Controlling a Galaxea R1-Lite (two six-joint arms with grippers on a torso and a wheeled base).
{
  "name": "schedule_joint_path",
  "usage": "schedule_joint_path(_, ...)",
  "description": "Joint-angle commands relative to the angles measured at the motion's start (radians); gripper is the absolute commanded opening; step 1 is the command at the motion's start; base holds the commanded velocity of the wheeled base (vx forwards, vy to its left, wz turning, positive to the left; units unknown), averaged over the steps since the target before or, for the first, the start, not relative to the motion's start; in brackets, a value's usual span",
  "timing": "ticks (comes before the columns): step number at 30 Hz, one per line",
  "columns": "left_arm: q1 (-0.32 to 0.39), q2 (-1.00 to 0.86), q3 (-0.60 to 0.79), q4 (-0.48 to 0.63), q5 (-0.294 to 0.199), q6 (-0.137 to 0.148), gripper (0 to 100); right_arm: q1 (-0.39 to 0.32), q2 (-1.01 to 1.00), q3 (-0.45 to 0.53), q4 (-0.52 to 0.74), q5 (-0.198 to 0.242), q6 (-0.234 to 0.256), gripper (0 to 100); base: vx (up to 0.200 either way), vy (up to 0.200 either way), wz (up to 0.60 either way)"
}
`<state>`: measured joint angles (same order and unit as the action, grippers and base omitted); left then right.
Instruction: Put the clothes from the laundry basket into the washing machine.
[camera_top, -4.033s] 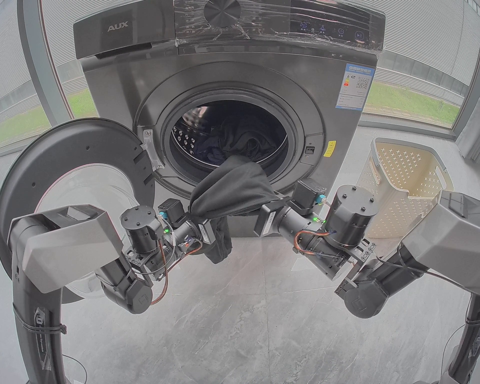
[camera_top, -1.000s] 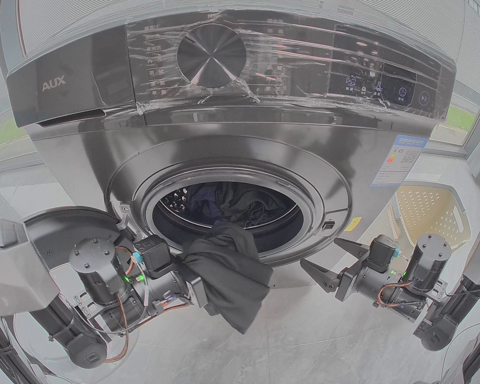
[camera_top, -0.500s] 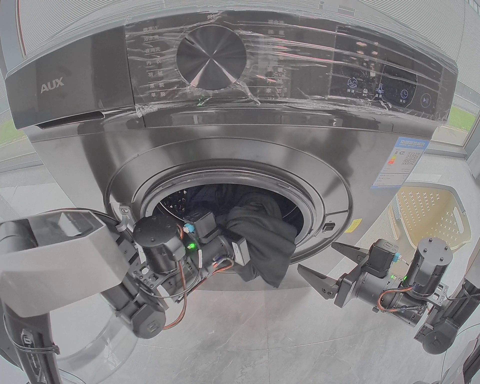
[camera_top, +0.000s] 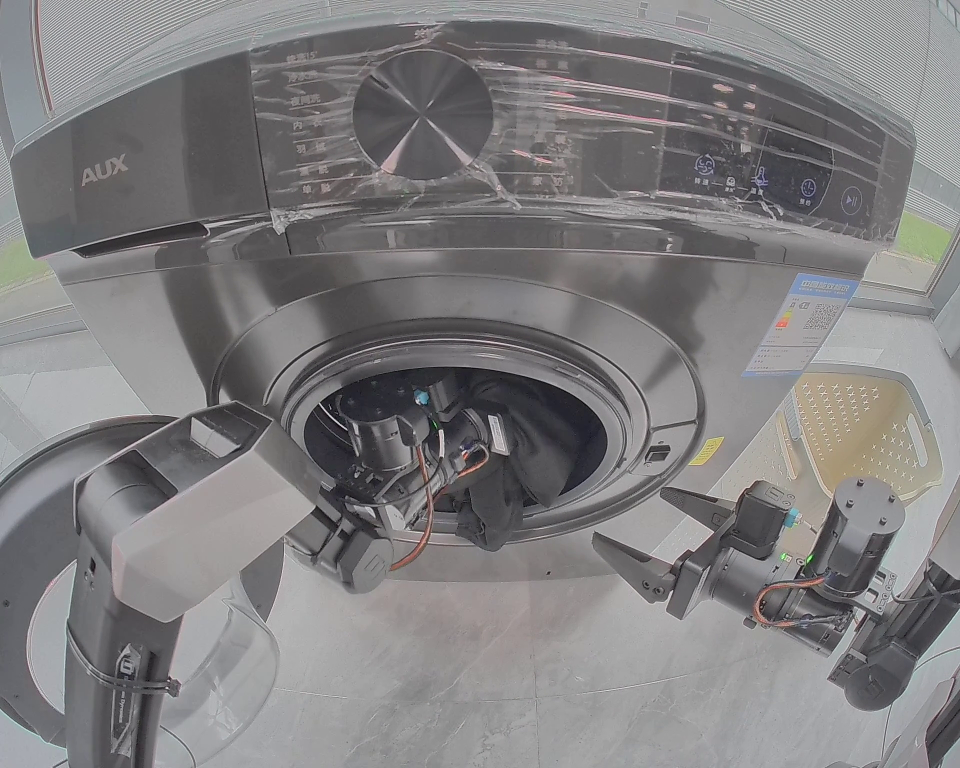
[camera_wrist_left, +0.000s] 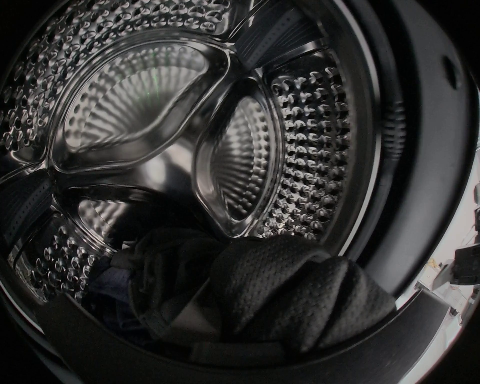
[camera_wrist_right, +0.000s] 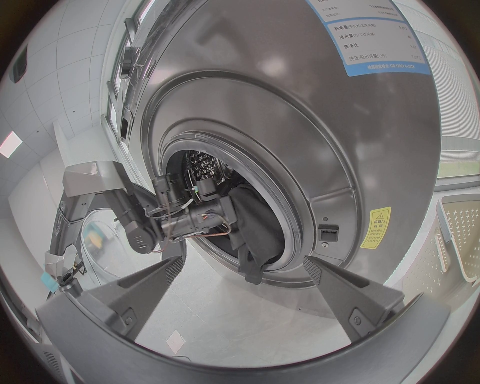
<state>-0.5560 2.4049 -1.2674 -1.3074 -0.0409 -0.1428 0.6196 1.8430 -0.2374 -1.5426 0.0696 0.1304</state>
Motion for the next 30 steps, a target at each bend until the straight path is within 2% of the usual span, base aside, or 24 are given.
schedule_joint_path(1,0.047,0.119,-0.228,0.132,0.01,-0.003,0,0.002,0.007,0.001,-0.001,-0.005,0.001,100,0.0,0.0,0.0)
schedule_joint_path(5,0.06,0.165,-0.365,0.228,0.064,-0.009,0,0.002,0.009,0.001,-0.001,-0.005,0.001,100,0.0,0.0,0.0)
schedule_joint_path(7,0.065,0.189,-0.443,0.27,0.096,-0.029,0,0.002,0.009,0.001,-0.001,-0.005,0.001,100,0.0,0.0,0.0)
schedule_joint_path(13,0.083,0.195,-0.478,0.304,0.116,-0.049,0,0.002,0.01,0.001,-0.001,-0.005,0.001,100,0.0,0.0,0.0)
schedule_joint_path(15,0.085,0.183,-0.467,0.338,0.137,-0.098,0,0.002,0.01,0.001,-0.001,-0.005,0.001,100,0.0,0.0,0.0)
schedule_joint_path(16,0.083,0.169,-0.464,0.355,0.147,-0.129,100,0.002,0.01,0.001,-0.001,-0.005,0.001,100,0.0,0.0,0.0)
schedule_joint_path(17,0.082,0.166,-0.463,0.359,0.148,-0.138,100,0.002,0.01,0.001,-0.001,-0.005,0.001,100,0.0,0.0,0.0)
schedule_joint_path(18,0.076,0.137,-0.446,0.393,0.161,-0.189,100,0.002,0.01,0.001,-0.001,-0.005,0.001,100,0.0,0.0,0.0)
schedule_joint_path(19,0.074,0.128,-0.438,0.404,0.162,-0.199,100,0.002,0.01,0.001,-0.001,-0.005,0.001,100,0.0,0.0,0.0)
schedule_joint_path(20,0.073,0.091,-0.402,0.455,0.162,-0.225,100,0.003,0.012,0.001,-0.001,-0.005,0.001,100,0.0,0.0,0.0)
schedule_joint_path(25,0.057,-0.01,-0.273,0.59,0.133,-0.233,100,0.008,0.016,0.001,-0.001,-0.005,0.001,100,0.0,0.0,0.0)
schedule_joint_path(30,0.031,-0.07,-0.158,0.689,0.059,-0.225,100,0.009,0.016,0.001,-0.001,-0.007,0.001,100,0.0,0.0,0.0)
